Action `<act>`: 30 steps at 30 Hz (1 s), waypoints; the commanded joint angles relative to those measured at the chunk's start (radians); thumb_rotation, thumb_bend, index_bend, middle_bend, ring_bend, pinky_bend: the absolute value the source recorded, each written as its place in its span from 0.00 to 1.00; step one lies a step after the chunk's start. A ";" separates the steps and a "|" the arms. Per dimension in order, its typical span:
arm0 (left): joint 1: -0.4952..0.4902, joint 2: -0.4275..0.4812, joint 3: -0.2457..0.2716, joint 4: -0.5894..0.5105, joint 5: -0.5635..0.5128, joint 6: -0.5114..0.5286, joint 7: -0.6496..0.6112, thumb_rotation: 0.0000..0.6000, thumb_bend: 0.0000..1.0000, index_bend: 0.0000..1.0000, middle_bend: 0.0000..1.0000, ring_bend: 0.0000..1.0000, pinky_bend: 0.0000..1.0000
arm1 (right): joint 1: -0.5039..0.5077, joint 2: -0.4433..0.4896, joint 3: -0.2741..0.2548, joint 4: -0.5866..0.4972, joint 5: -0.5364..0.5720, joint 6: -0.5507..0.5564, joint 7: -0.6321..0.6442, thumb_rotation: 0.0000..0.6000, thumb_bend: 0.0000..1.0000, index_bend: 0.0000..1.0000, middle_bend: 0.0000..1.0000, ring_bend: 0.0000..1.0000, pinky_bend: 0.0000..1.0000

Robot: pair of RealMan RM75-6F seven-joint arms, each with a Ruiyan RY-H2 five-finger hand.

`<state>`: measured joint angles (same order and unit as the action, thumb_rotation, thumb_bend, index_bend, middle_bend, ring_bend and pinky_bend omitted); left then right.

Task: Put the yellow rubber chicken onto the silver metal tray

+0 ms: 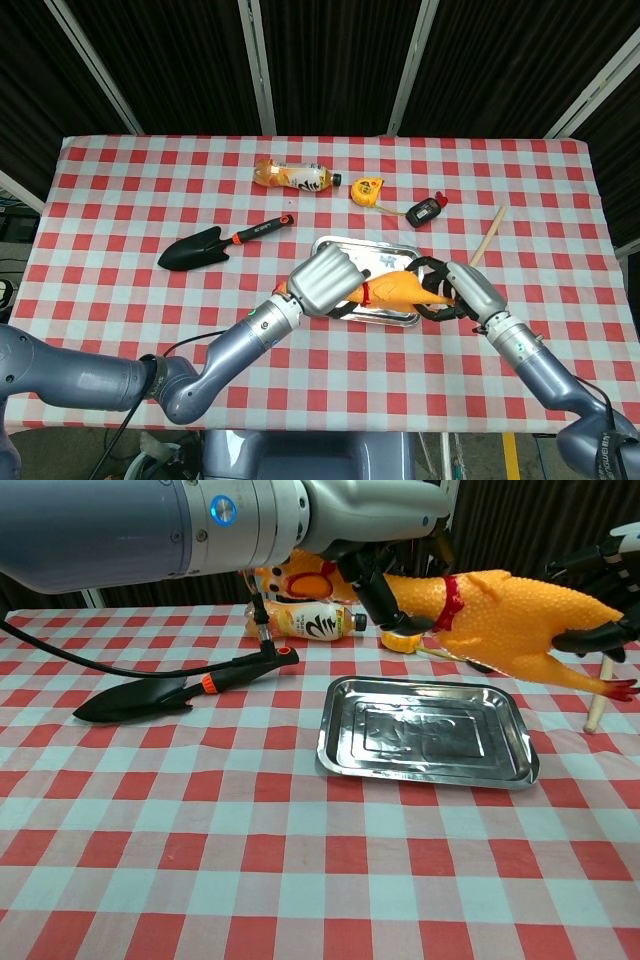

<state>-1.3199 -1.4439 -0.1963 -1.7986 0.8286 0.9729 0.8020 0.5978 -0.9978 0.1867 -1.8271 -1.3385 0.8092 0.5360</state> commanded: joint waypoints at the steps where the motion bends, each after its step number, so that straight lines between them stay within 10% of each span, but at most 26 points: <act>1: 0.002 0.004 0.001 0.003 0.007 -0.002 -0.007 1.00 0.69 0.70 0.69 0.60 0.69 | 0.018 0.066 -0.035 0.007 -0.121 -0.066 0.105 1.00 0.63 0.11 0.24 0.18 0.29; 6: 0.007 0.009 0.006 0.005 0.029 0.001 -0.017 1.00 0.69 0.70 0.69 0.60 0.69 | 0.031 0.094 -0.060 0.030 -0.201 -0.077 0.196 1.00 0.54 0.00 0.05 0.03 0.16; 26: -0.002 -0.027 0.009 0.042 0.055 -0.010 -0.022 1.00 0.67 0.70 0.69 0.60 0.69 | 0.076 0.103 -0.103 0.046 -0.261 -0.051 0.261 1.00 0.52 0.00 0.05 0.02 0.13; 30: -0.003 -0.030 0.005 0.054 0.063 -0.016 -0.034 1.00 0.67 0.70 0.69 0.60 0.68 | 0.078 0.112 -0.118 0.044 -0.274 -0.048 0.256 1.00 0.34 0.00 0.05 0.02 0.12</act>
<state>-1.3222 -1.4731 -0.1904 -1.7463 0.8895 0.9583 0.7700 0.6760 -0.8870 0.0700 -1.7836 -1.6111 0.7605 0.7927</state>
